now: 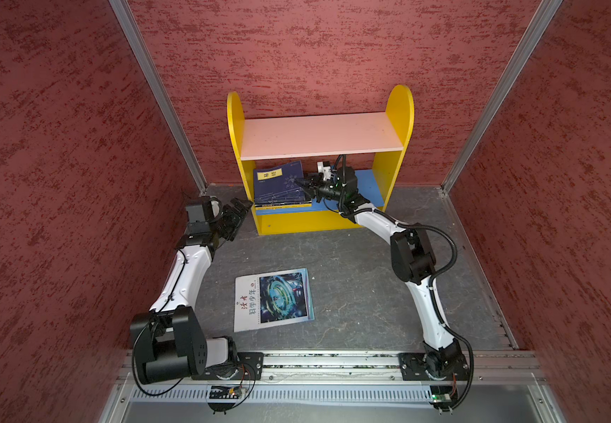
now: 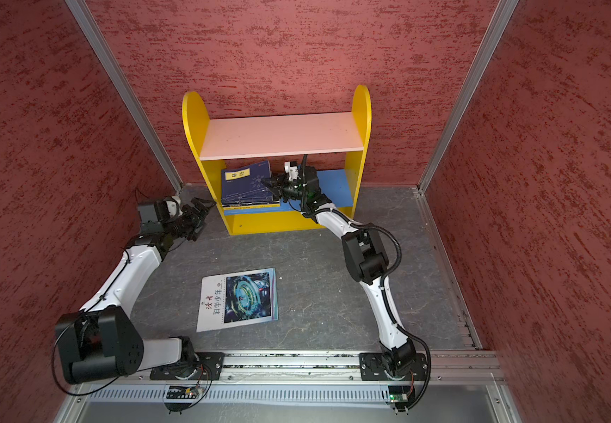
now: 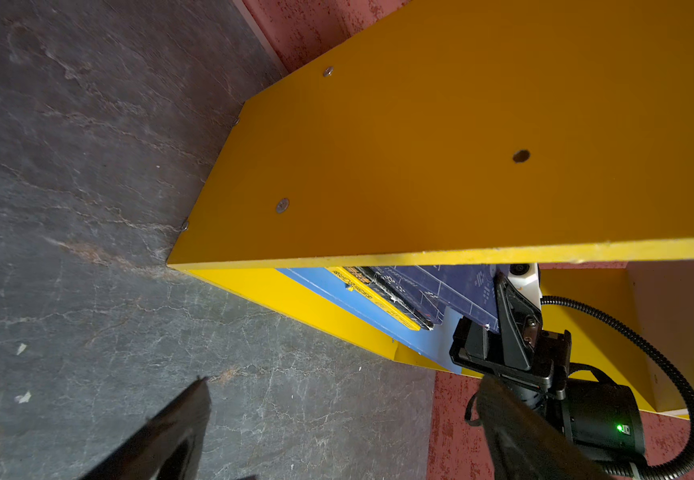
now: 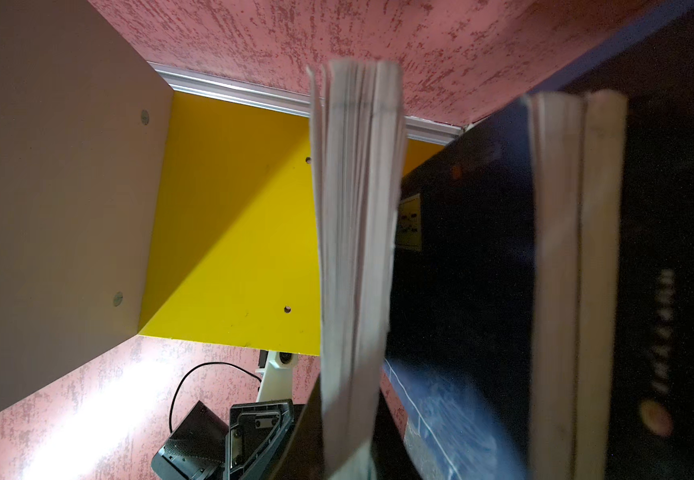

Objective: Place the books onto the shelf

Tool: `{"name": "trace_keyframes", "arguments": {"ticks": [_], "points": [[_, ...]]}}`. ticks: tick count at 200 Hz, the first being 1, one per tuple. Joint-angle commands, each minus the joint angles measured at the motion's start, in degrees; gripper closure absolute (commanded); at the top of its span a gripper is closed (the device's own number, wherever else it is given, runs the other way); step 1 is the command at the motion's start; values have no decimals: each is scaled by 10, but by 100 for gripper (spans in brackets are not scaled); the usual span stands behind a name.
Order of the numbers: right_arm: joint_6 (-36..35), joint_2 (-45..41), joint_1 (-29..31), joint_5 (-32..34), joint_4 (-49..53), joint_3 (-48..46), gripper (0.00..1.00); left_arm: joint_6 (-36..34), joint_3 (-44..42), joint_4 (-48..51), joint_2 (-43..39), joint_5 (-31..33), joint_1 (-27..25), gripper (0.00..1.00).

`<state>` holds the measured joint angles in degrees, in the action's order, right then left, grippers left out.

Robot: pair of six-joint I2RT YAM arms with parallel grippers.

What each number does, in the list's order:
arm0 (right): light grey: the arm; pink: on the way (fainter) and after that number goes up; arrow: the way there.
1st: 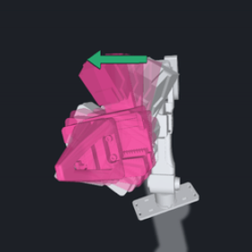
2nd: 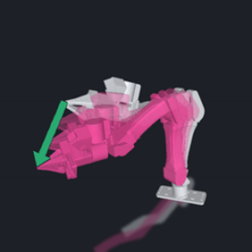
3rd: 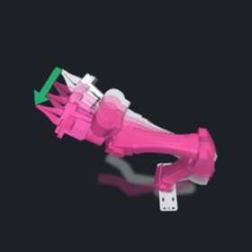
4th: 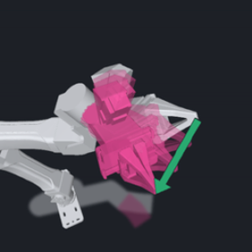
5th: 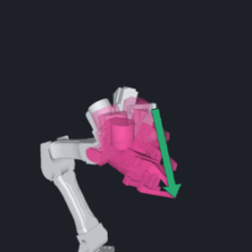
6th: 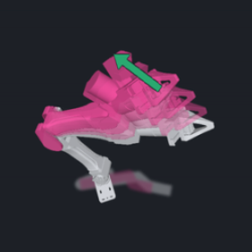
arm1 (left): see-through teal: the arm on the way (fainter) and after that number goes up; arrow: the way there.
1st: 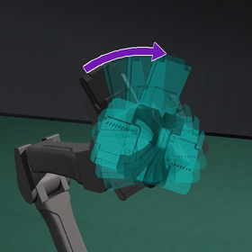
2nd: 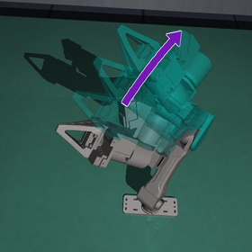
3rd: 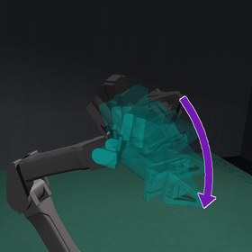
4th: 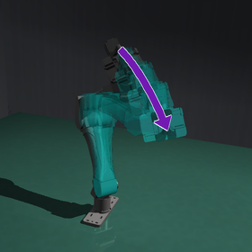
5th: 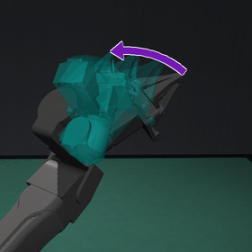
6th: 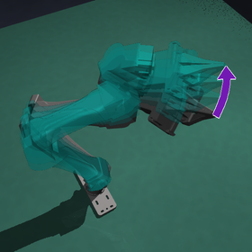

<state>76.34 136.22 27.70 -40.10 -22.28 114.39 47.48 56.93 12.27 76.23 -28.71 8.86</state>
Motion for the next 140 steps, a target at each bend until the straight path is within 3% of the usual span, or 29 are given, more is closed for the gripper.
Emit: {"name": "trace_keyframes", "arguments": {"ticks": [1,53,140], "points": [[9,-4,8,20,-6,23,85,-15,18,-21,12,15,-6,1],[23,0,11,29,-6,23,85,-15,28,-29,30,21,-12,1],[-22,-14,15,24,42,1,85,-10,46,-57,75,49,-24,1]]}}
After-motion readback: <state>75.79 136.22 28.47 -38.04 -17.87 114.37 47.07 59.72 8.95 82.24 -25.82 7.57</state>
